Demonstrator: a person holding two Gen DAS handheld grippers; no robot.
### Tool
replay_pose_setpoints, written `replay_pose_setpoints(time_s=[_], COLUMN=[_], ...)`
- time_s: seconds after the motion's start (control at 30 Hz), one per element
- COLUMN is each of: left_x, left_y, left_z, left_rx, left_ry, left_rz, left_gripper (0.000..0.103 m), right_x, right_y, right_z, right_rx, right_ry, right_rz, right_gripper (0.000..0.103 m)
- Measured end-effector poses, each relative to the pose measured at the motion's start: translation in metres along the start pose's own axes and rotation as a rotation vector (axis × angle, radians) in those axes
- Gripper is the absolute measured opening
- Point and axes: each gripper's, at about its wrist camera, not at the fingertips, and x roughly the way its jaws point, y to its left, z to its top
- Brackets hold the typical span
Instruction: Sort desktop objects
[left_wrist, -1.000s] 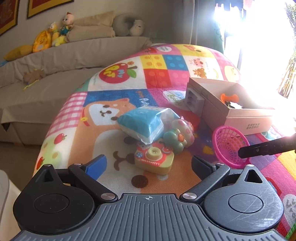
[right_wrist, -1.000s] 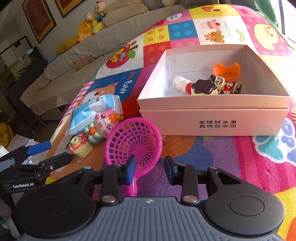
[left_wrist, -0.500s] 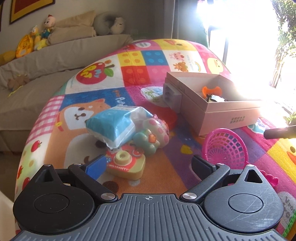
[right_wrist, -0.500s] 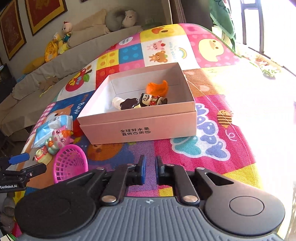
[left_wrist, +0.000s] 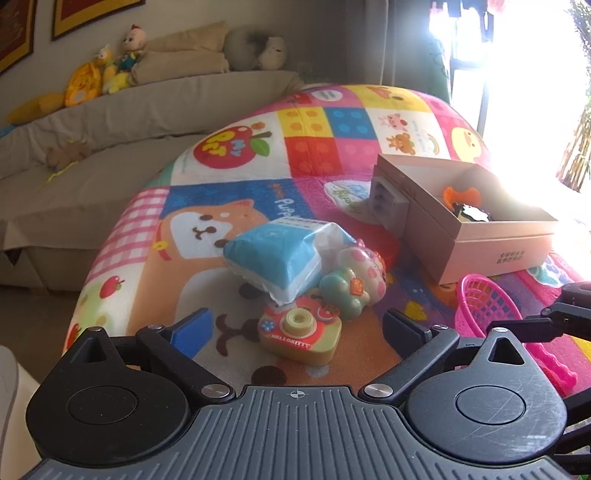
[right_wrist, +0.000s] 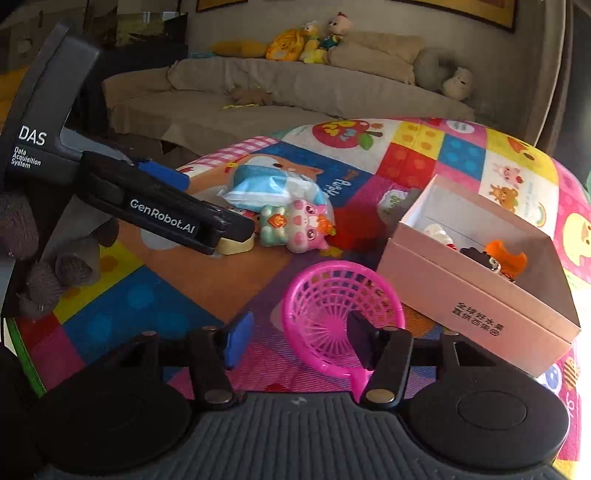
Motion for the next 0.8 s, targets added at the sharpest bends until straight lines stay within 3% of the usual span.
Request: replay_pose_setpoints(time_s=[0.03,0.1,0.13,0.17,0.33,0.47,0.53,0.63,0.7,0.77,0.8], left_x=[0.0,-0.001,-0.002,-0.002,0.002,0.005,0.006,0.008,0.011,0.013,0.014], left_y=[0.001,0.002,0.002,0.002,-0.003,-0.009,-0.012,-0.014,-0.017,-0.02,-0.021], left_z=[-0.001,-0.002,-0.002,-0.002,-0.004,-0.007,-0.007,-0.006,-0.006,-0.006,-0.006], left_rx=[-0.003,-0.006,-0.006,-0.005,-0.002,0.013,0.021,0.025,0.028,0.033,0.036], left_ry=[0.001,0.003,0.003,0.002,0.012,0.024,0.026,0.028,0.032,0.036,0.039], left_rz=[0.001,-0.001,-0.003,-0.005,-0.021,-0.036,-0.041,-0.043,-0.046,-0.051,-0.055], left_gripper=[0.101,0.101,0.101,0.101,0.101,0.101,0.101,0.101,0.101,0.101,0.101], right_x=[0.004,0.009,0.009,0.006,-0.027,-0.045,-0.055,-0.066,-0.069,-0.072,-0.074], right_y=[0.007,0.011,0.01,0.003,-0.061,-0.118,-0.138,-0.156,-0.168,-0.176,-0.181], right_z=[-0.001,-0.001,0.0,0.001,0.002,-0.026,-0.041,-0.061,-0.072,-0.077,-0.078], right_rx=[-0.024,-0.055,-0.05,-0.009,0.356,0.647,0.734,0.8,0.834,0.853,0.858], right_ry=[0.011,0.025,0.03,0.018,-0.053,-0.096,-0.118,-0.107,-0.093,-0.102,-0.122], right_rz=[-0.013,-0.056,-0.077,-0.093,-0.015,0.066,0.059,-0.051,-0.1,-0.146,-0.171], right_gripper=[0.049,0.032,0.014,0.01,0.007,0.008,0.011,0.013,0.022,0.055,0.06])
